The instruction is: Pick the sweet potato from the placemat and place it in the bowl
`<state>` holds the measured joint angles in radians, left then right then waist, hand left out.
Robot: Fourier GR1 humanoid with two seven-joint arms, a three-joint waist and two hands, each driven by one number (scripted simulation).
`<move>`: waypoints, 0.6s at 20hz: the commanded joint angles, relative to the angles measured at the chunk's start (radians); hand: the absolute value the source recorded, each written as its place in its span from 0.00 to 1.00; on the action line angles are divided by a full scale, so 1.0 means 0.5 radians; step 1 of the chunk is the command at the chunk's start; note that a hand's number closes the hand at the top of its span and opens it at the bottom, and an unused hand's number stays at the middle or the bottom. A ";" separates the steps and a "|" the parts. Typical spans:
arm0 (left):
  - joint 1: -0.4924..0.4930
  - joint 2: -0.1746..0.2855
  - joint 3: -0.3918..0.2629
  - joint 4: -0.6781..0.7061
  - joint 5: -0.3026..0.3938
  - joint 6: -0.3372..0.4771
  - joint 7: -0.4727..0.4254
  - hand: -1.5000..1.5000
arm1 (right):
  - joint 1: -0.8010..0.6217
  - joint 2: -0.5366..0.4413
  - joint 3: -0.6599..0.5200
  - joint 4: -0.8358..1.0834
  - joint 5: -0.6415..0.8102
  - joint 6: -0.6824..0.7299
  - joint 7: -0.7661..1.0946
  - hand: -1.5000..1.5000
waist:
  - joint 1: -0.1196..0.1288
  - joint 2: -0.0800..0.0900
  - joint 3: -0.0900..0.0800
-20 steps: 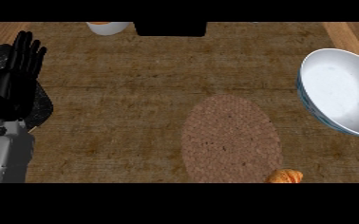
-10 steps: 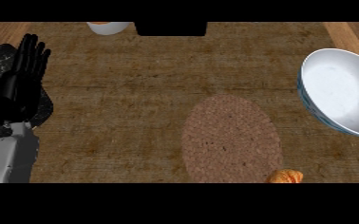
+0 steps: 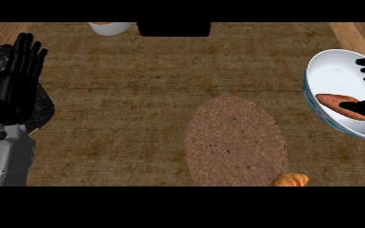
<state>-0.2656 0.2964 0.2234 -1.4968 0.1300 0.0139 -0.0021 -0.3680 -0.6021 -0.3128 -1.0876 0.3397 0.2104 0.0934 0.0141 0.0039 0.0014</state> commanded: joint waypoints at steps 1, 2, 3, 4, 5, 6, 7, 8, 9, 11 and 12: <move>0.024 0.076 0.081 0.105 0.058 -0.105 -0.081 0.50 | -0.080 0.073 -0.161 0.193 -0.138 -0.107 -0.242 0.00 | -0.008 0.002 -0.001; 0.028 0.000 0.015 0.009 0.037 -0.054 -0.047 0.50 | -0.195 0.096 -0.192 0.200 -0.128 -0.224 -0.212 0.00 | 0.007 0.001 0.000; 0.004 -0.035 -0.014 -0.016 -0.011 0.026 0.009 0.50 | -0.189 0.077 -0.247 0.153 -0.179 -0.224 -0.194 0.00 | -0.012 -0.005 -0.001; -0.058 -0.033 0.001 0.117 -0.042 0.048 -0.045 0.50 | -0.186 0.025 -0.315 0.164 -0.195 -0.268 -0.252 0.00 | -0.032 0.001 -0.001; 0.073 -0.038 -0.036 -0.057 -0.039 0.017 -0.013 0.50 | -0.205 0.053 -0.329 0.201 -0.159 -0.386 -0.265 0.00 | -0.002 -0.005 0.000; -0.018 0.042 0.058 0.094 0.004 -0.023 -0.048 0.50 | -0.226 -0.001 -0.409 0.176 -0.239 -0.353 -0.252 0.00 | -0.026 -0.003 -0.002; 0.106 0.054 0.056 -0.083 0.027 -0.048 -0.010 0.50 | -0.116 -0.037 -0.493 0.190 -0.289 -0.346 -0.333 0.00 | -0.018 -0.012 -0.001; 0.057 0.062 0.067 -0.068 0.058 -0.055 0.055 0.50 | -0.032 -0.003 -0.496 0.229 -0.260 -0.411 -0.425 0.00 | -0.024 -0.009 -0.001; 0.059 0.001 0.023 -0.104 0.008 0.015 0.044 0.50 | -0.099 -0.125 -0.603 0.280 -0.349 -0.337 -0.376 0.00 | -0.026 -0.009 0.000; 0.069 0.015 0.072 0.011 0.037 -0.035 -0.068 0.50 | -0.097 -0.228 -0.704 0.514 -0.395 -0.301 -0.487 0.00 | -0.017 0.001 0.000; 0.037 0.028 0.049 0.013 0.041 -0.059 -0.010 0.50 | -0.108 -0.231 -0.725 0.486 -0.418 -0.327 -0.435 0.00 | -0.024 -0.003 -0.001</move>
<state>-0.2467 0.3036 0.2414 -1.5003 0.1381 0.0027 -0.0080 -0.4218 -0.6602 -0.5896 -0.9211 0.1824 0.0521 -0.0934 0.0034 0.0020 0.0011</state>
